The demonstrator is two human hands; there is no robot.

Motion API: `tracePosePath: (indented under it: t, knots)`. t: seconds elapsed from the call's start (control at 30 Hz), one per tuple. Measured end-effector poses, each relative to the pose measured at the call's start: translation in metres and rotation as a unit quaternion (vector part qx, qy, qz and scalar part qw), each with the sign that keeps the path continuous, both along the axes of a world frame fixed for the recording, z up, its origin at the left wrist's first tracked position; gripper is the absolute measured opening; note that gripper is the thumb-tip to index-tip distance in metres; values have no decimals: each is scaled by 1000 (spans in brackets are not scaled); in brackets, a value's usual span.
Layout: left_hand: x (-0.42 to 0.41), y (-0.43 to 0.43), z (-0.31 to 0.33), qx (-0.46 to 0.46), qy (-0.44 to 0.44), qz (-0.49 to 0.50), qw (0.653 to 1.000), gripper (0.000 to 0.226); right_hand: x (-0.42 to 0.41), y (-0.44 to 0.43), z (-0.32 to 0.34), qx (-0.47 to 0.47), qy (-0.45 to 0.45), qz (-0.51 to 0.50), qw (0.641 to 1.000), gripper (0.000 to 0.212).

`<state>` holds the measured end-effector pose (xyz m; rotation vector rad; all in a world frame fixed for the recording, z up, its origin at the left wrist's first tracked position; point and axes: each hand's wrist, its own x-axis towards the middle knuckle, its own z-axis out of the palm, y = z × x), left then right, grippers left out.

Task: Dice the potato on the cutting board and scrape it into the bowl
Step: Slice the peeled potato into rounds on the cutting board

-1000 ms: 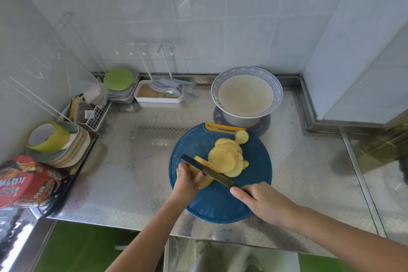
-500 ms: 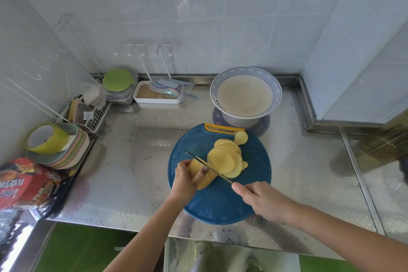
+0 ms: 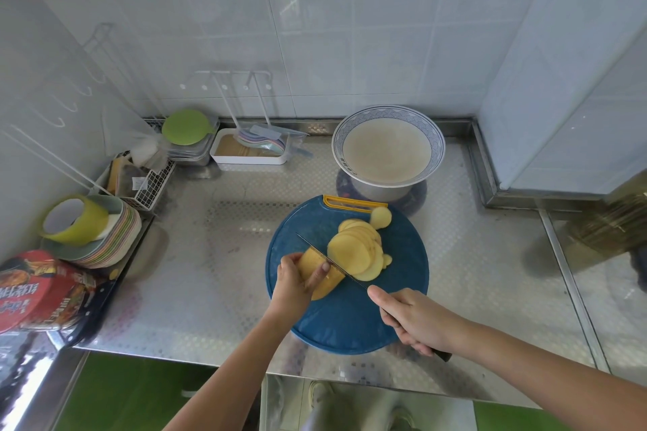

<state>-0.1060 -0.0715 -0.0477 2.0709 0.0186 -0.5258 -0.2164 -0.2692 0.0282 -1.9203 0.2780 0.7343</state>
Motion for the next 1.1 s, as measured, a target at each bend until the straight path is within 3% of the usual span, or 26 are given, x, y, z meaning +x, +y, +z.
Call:
tracePosePath:
  t: [0.27,0.83,1.1]
  knots:
    - [-2,2,-2,-7,-2,-6,1000,77,-6,2,-4,-25,-11,12,1000,58]
    - [-4,2,1,-15,10,-10,1000,85,-10,6,-6,-35,-11,14,999,57]
    - [-4,1,2,-18,15,-8,1000,78,-8,6,0,-26,9,13,1000,57]
